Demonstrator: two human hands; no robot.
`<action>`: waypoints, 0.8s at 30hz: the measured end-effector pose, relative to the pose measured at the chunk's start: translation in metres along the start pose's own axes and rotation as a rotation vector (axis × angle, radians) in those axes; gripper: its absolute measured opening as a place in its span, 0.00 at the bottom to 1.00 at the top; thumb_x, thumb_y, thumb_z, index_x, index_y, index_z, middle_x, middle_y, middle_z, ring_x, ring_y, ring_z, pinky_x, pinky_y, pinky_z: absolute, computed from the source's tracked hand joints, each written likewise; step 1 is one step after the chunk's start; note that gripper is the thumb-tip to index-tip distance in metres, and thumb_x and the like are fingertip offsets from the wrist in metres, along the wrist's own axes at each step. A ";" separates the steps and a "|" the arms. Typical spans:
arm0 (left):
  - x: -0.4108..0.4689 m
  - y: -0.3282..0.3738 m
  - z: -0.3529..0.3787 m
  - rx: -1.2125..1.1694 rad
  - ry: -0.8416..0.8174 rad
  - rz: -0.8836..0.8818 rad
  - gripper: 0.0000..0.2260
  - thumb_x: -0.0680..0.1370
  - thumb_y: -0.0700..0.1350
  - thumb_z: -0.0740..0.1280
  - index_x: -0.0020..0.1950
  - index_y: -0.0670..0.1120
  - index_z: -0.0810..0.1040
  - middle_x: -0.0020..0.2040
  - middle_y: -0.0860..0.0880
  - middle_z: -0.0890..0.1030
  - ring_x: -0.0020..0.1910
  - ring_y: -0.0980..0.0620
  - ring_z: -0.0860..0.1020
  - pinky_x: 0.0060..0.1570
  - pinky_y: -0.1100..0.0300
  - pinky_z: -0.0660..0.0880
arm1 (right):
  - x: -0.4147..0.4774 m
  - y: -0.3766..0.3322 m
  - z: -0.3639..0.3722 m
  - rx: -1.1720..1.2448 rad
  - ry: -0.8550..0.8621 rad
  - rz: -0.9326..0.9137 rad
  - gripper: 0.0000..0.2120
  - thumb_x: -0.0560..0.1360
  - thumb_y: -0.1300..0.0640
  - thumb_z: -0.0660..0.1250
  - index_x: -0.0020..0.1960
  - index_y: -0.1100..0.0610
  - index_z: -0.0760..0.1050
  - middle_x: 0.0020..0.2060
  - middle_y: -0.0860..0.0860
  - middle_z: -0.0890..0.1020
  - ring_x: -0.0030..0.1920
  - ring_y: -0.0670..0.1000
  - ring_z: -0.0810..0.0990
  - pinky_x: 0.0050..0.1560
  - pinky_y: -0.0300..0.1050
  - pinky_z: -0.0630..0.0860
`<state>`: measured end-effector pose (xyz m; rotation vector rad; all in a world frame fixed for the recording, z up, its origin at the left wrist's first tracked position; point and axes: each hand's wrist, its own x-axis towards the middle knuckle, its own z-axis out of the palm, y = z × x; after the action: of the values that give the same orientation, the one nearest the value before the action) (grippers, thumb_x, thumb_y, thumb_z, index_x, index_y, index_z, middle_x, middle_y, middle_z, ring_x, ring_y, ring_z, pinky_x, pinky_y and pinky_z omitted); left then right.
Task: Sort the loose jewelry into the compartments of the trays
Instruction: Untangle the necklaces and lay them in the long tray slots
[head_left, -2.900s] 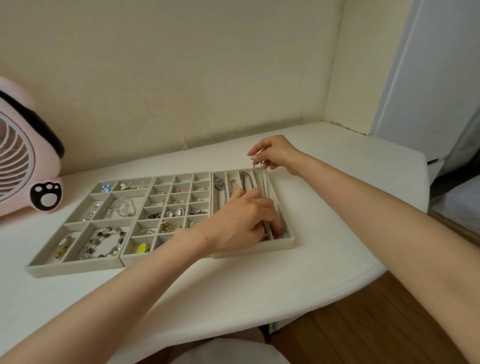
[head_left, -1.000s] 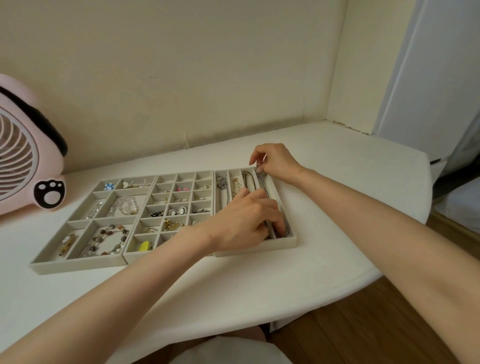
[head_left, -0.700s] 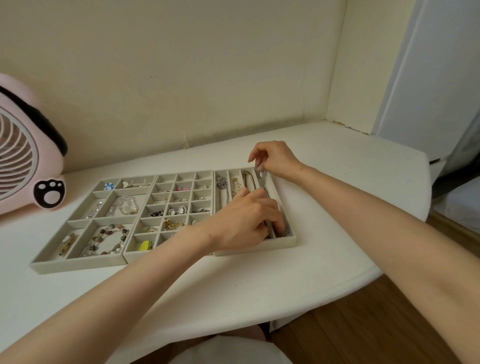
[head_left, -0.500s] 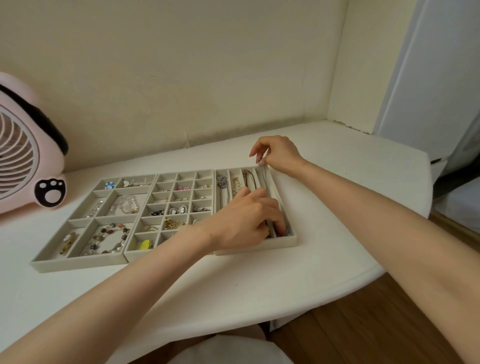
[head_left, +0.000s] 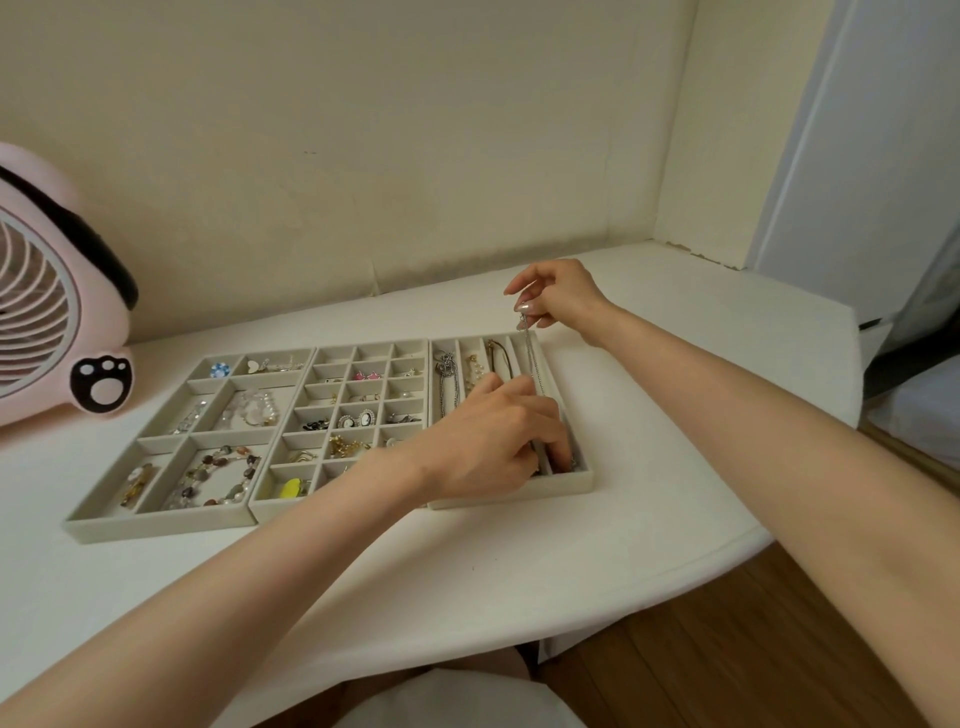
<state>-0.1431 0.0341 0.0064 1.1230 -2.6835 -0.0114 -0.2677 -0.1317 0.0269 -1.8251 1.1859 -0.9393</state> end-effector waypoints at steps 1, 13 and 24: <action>0.000 0.000 0.000 0.002 -0.001 0.000 0.19 0.66 0.39 0.55 0.48 0.51 0.80 0.48 0.58 0.78 0.41 0.59 0.57 0.42 0.60 0.53 | 0.000 0.000 0.000 0.009 -0.008 0.009 0.15 0.71 0.75 0.61 0.49 0.60 0.79 0.36 0.53 0.80 0.32 0.48 0.81 0.29 0.33 0.72; -0.001 0.002 -0.001 0.010 0.005 -0.002 0.19 0.66 0.39 0.54 0.48 0.51 0.80 0.47 0.58 0.77 0.41 0.59 0.57 0.42 0.61 0.52 | -0.002 -0.004 -0.005 0.017 -0.033 0.081 0.13 0.71 0.70 0.65 0.48 0.55 0.80 0.37 0.49 0.83 0.30 0.45 0.77 0.33 0.39 0.64; 0.000 0.002 -0.001 0.014 0.002 -0.004 0.20 0.66 0.39 0.54 0.49 0.51 0.80 0.48 0.57 0.78 0.41 0.59 0.57 0.43 0.60 0.53 | -0.001 -0.004 -0.007 0.058 -0.012 0.033 0.11 0.73 0.70 0.64 0.47 0.55 0.77 0.36 0.50 0.81 0.27 0.45 0.79 0.27 0.34 0.67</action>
<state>-0.1442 0.0358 0.0073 1.1314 -2.6839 0.0072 -0.2725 -0.1307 0.0338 -1.7576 1.1659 -0.9338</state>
